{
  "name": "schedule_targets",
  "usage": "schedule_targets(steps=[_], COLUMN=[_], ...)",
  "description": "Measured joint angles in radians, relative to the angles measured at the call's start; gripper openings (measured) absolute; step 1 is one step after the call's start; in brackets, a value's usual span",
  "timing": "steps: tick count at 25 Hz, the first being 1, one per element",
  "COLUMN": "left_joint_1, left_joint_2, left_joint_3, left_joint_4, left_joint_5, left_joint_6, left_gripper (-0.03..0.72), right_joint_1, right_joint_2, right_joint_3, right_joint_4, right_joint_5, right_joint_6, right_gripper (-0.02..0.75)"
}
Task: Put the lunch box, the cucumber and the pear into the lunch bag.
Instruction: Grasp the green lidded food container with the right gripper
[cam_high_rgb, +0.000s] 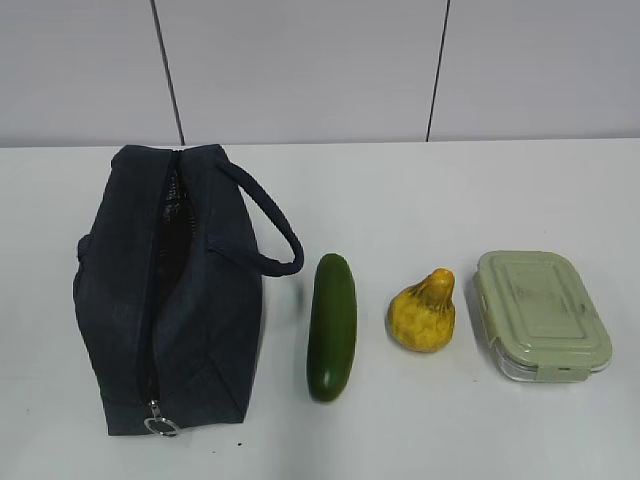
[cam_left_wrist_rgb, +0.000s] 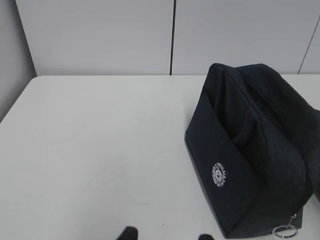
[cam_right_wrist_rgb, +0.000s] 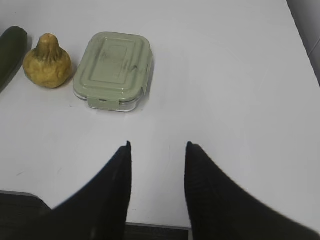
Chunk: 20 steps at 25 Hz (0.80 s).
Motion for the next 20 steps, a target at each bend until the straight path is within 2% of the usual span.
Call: schedule_targets(steps=[11,13,18,20], left_joint_1=[0.000,0.000,0.000,0.000], left_joint_2=[0.000,0.000,0.000,0.000], left_joint_3=[0.000,0.000,0.000,0.000], left_joint_4=[0.000,0.000,0.000,0.000], left_joint_5=[0.000,0.000,0.000,0.000], left_joint_6=[0.000,0.000,0.000,0.000], left_gripper=[0.237,0.237,0.237,0.237], right_joint_1=[0.000,0.000,0.000,0.000], right_joint_2=[0.000,0.000,0.130,0.216], right_joint_3=[0.000,-0.002,-0.055,-0.088], right_joint_4=[0.000,0.000,0.015,0.020], right_joint_5=[-0.002,-0.004,-0.014,-0.017], right_joint_6=[0.000,0.000,0.019,0.060], right_gripper=[0.300,0.339,0.533,0.563])
